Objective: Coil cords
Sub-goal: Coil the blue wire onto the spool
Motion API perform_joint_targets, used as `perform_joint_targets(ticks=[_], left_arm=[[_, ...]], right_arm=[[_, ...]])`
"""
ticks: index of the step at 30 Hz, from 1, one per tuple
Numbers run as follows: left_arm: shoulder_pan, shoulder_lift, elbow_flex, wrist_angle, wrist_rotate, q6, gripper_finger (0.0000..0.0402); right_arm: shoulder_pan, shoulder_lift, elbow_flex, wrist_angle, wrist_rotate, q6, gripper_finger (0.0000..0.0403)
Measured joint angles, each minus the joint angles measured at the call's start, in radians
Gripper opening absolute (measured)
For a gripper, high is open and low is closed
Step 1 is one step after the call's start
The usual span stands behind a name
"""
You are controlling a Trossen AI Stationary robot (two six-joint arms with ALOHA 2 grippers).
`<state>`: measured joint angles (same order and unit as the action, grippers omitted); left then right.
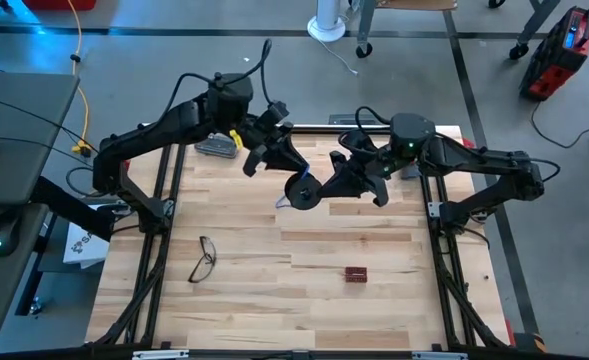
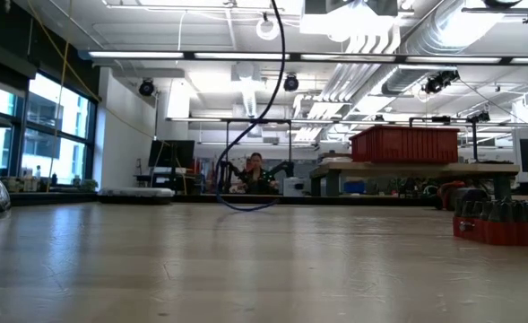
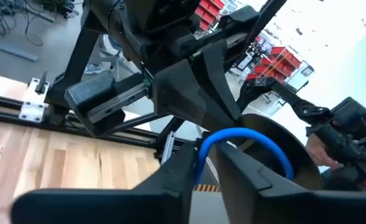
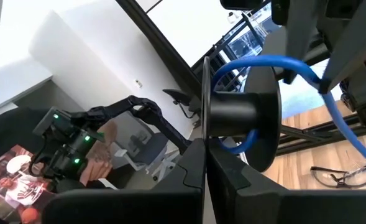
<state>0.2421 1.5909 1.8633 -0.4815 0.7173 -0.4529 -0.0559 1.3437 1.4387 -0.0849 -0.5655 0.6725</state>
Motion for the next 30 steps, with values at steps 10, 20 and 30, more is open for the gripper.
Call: perform_joint_targets(ticks=[10, 20, 30], left_arm=[[-0.015, 0.028, 0.0, 0.074, 0.022, -0.171, 0.0185], [-0.001, 0.053, -0.002, 0.26, 0.073, -0.248, 0.0206], [0.012, 0.051, -0.001, 0.466, 0.096, -0.455, 0.0206]], right_arm=[[0.001, -0.001, 0.0, 0.056, -0.013, -0.019, 0.0], [0.011, -0.002, 0.0, 0.178, -0.039, -0.018, 0.0], [0.011, -0.001, 0.0, 0.272, -0.075, -0.015, 0.0]])
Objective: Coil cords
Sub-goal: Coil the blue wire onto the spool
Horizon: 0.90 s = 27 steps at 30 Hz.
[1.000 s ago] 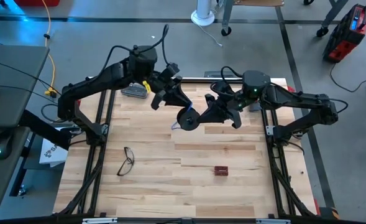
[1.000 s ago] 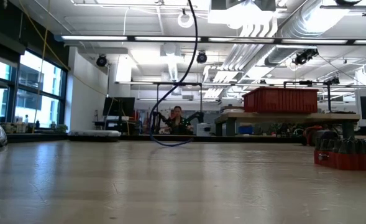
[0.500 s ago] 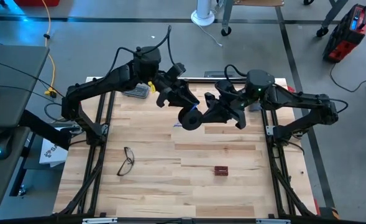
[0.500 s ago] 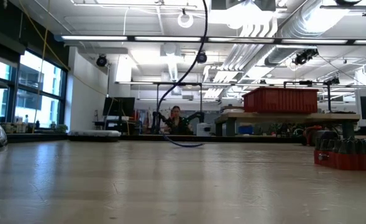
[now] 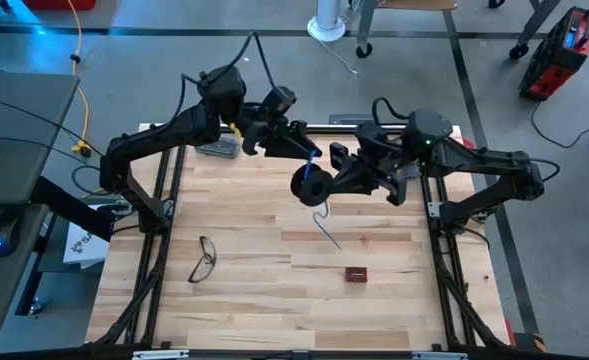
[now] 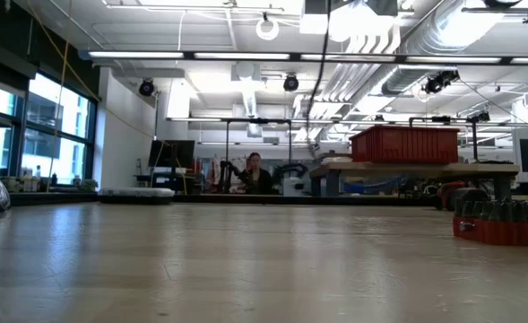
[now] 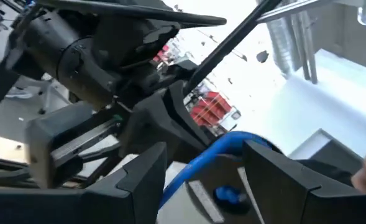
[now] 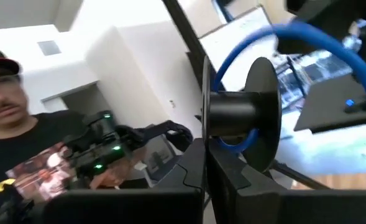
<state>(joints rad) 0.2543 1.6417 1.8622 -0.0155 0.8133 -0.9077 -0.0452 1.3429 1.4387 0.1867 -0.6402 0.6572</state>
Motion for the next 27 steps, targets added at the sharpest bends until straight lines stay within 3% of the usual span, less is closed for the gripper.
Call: perform_joint_targets(ticks=[10, 21, 25, 27], left_arm=[[0.096, -0.008, 0.001, -0.151, 0.012, -0.015, 0.0206], [0.123, -0.068, 0.0, -0.336, 0.044, 0.257, 0.0206], [0.152, -0.145, 0.0, -0.505, -0.029, 0.372, 0.0206], [0.164, -0.187, 0.0, -0.538, -0.123, 0.42, 0.0206]], right_arm=[[0.0, 0.0, 0.0, 0.074, -0.019, 0.019, 0.0], [0.0, 0.0, 0.0, 0.279, -0.005, -0.088, 0.0], [-0.001, 0.0, 0.0, 0.328, 0.033, -0.141, 0.0], [-0.001, 0.001, 0.0, 0.358, 0.049, -0.162, 0.0]])
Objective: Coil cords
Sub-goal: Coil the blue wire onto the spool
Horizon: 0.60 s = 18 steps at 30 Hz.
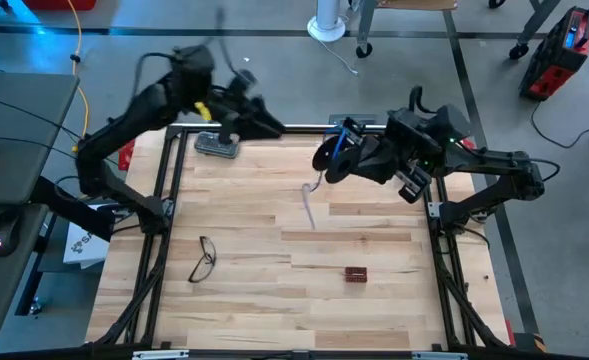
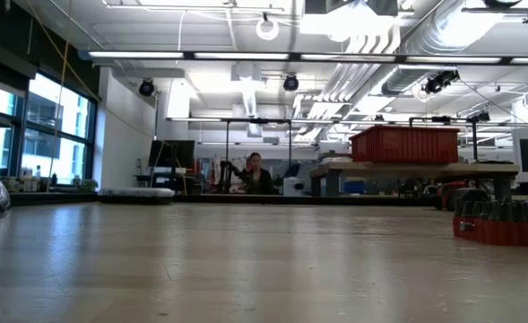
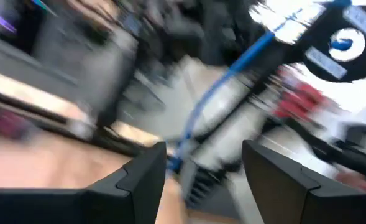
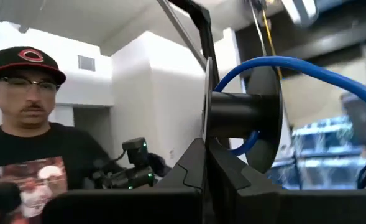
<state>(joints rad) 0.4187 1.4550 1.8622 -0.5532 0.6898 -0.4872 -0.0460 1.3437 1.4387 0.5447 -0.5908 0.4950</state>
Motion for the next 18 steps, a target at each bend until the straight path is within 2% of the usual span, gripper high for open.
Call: perform_joint_targets(ticks=[3, 7, 11, 14, 18], left_arm=[[-0.011, -0.041, 0.002, 0.026, -0.155, 0.056, 0.0206], [-0.068, -0.03, 0.001, 0.08, -0.256, 0.144, 0.0206], [-0.134, 0.002, 0.0, 0.129, -0.371, 0.287, 0.0206], [-0.169, 0.02, 0.0, 0.195, -0.393, 0.349, 0.0206], [-0.208, 0.029, 0.0, 0.276, -0.384, 0.318, 0.0206]], right_arm=[[0.0, 0.024, 0.0, 0.127, 0.012, 0.001, 0.0], [0.0, 0.079, 0.0, 0.318, 0.045, 0.014, 0.0], [0.0, 0.124, 0.0, 0.409, 0.115, -0.043, 0.0], [-0.013, 0.138, 0.0, 0.39, 0.125, -0.049, 0.0], [-0.026, 0.136, 0.0, 0.413, 0.124, -0.058, 0.0]])
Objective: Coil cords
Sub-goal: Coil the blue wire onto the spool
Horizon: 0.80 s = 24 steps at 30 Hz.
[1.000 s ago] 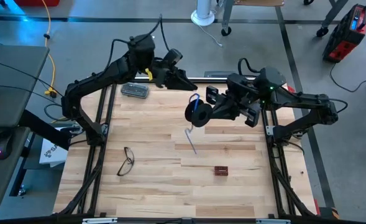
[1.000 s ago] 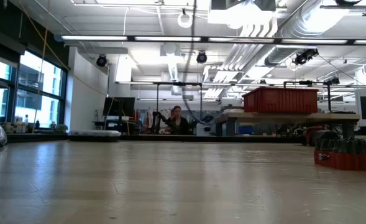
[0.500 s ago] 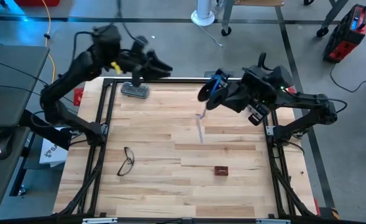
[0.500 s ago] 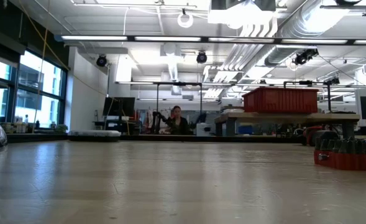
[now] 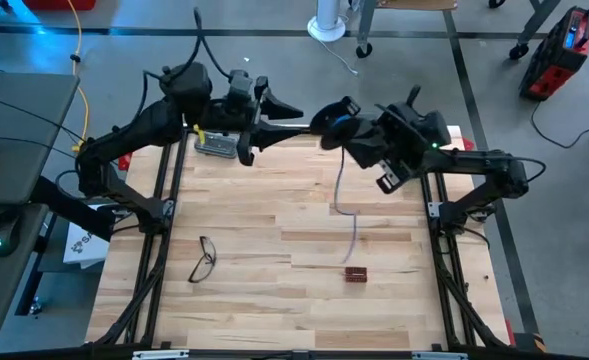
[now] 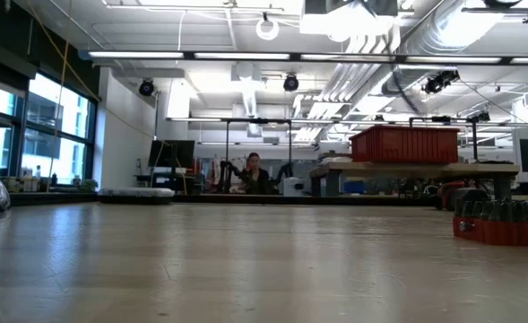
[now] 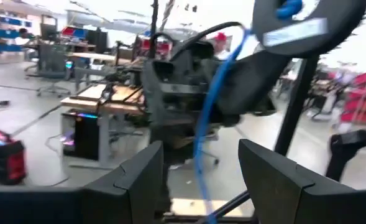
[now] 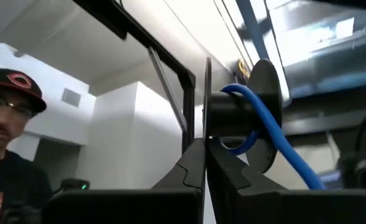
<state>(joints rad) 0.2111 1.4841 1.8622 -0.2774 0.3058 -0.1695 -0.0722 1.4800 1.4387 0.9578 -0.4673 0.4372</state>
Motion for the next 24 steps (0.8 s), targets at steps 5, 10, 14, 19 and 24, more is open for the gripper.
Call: perform_joint_targets(ticks=[5, 10, 14, 19, 24], left_arm=[[-0.053, 0.016, 0.001, -0.068, -0.031, 0.027, 0.0206], [-0.084, 0.075, 0.001, -0.105, -0.174, 0.084, 0.0206], [-0.064, 0.153, -0.001, -0.048, -0.16, 0.019, 0.0206], [-0.047, 0.197, -0.001, 0.014, -0.159, -0.01, 0.0206], [-0.052, 0.209, -0.001, 0.005, -0.091, -0.038, 0.0206]], right_arm=[[-0.028, -0.018, 0.0, 0.024, -0.003, 0.028, 0.0], [-0.035, -0.017, 0.0, 0.018, -0.001, 0.029, 0.0], [-0.035, -0.017, 0.0, 0.008, -0.004, 0.034, 0.0], [-0.035, -0.017, 0.0, 0.01, -0.007, 0.034, 0.0], [-0.034, -0.017, 0.0, 0.011, -0.016, 0.034, 0.0]])
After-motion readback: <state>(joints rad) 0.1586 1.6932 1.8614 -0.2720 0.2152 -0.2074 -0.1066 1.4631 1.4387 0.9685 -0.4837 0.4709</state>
